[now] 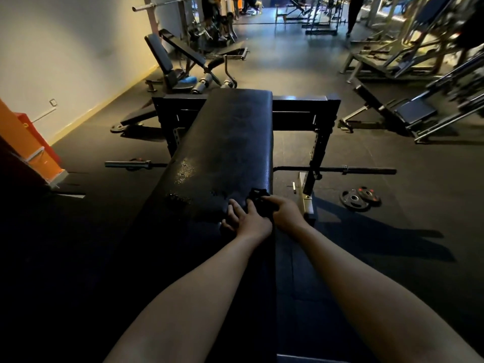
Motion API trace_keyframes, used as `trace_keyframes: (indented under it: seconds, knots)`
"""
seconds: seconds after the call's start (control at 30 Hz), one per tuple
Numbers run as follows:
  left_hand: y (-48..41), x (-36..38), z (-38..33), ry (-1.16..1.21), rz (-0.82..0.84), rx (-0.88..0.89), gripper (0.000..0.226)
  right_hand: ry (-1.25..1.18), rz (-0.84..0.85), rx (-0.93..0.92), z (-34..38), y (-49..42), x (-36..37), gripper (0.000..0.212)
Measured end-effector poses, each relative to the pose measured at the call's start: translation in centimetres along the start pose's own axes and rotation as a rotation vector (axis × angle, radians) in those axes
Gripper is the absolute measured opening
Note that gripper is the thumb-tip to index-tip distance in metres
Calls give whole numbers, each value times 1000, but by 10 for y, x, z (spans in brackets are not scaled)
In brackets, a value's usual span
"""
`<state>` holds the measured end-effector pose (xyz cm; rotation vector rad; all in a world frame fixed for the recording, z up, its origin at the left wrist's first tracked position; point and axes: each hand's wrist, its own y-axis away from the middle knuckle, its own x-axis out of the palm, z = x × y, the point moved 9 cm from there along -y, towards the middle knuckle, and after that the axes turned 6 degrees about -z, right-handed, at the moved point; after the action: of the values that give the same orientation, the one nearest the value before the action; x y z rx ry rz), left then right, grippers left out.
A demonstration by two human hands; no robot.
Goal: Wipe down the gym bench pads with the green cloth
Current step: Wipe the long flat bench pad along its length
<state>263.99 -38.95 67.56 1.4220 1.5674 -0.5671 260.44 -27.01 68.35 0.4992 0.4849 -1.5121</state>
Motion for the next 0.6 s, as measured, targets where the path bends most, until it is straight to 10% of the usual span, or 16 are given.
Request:
trace_keyframes:
  seconds: [0.6]
  knots:
    - [-37,-14,26,-263,156,87,110,-36,-254,178,-10,-97,-2,56]
